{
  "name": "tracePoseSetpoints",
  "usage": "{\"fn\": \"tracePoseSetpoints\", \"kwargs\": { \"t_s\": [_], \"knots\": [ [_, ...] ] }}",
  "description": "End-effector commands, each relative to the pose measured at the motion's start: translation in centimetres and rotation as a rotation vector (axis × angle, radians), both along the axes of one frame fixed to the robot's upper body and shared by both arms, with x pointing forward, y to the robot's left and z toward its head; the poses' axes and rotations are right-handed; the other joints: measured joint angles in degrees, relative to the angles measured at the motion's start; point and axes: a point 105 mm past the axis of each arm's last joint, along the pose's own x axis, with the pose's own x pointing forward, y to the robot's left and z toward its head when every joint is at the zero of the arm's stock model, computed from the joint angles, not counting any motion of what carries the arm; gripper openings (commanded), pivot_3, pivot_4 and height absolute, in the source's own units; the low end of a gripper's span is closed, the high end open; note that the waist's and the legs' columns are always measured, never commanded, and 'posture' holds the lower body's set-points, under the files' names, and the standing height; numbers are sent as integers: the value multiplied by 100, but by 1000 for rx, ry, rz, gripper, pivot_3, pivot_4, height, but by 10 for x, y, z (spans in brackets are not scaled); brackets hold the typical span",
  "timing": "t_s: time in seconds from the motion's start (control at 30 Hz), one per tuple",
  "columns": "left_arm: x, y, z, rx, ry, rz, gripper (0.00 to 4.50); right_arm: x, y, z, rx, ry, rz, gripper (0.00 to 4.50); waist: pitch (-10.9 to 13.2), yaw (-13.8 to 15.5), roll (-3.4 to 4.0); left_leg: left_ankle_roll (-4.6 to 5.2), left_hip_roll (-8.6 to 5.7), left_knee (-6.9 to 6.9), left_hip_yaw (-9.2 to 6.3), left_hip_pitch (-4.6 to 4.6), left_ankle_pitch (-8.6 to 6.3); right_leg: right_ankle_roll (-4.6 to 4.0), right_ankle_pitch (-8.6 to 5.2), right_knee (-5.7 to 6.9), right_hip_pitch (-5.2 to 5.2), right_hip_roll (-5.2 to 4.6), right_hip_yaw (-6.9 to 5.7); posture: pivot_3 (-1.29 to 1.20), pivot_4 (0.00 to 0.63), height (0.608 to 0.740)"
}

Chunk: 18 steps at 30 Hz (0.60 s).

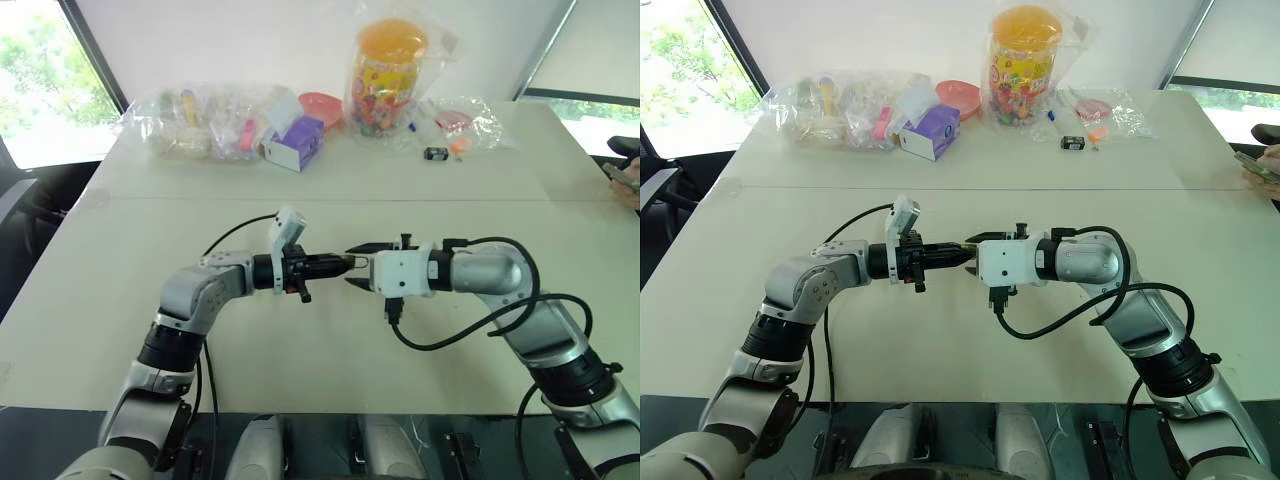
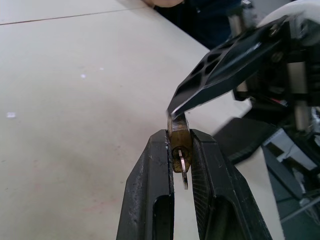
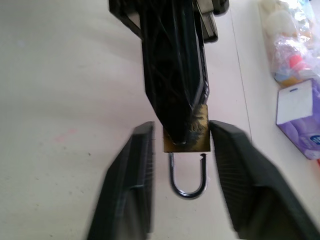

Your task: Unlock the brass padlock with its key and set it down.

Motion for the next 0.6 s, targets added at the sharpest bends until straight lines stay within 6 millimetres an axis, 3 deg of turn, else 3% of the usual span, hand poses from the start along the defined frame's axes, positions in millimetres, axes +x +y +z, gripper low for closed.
{"fn": "tracePoseSetpoints", "kwargs": {
  "t_s": [0.03,0.1,0.17,0.43,0.6],
  "knots": [
    [0,7,14,-5,-57,-15,0,-3,-12,17,58,18,-44,4189,0,3,0,0,0,0,0,0,0,0,0,0,0,0,0,0,150,735],
    [-2,10,12,4,-57,-29,0,-5,-17,21,110,83,-78,4426,0,3,0,0,0,0,0,0,0,0,0,0,0,-1,0,0,150,735],
    [-4,12,11,8,-53,-42,0,-8,-18,25,185,157,-96,3998,0,5,0,0,0,0,0,0,0,0,0,-1,0,-3,0,0,150,735],
    [-7,9,15,-12,-49,-95,0,2,-10,29,336,203,-169,9,0,0,0,0,1,-1,-1,0,0,0,0,-1,0,-2,0,0,150,735],
    [-9,7,23,-35,-51,-120,0,5,-6,18,344,229,-199,9,0,5,0,0,0,-1,-1,-1,0,0,0,-1,0,-1,0,0,150,735]
  ]
}}
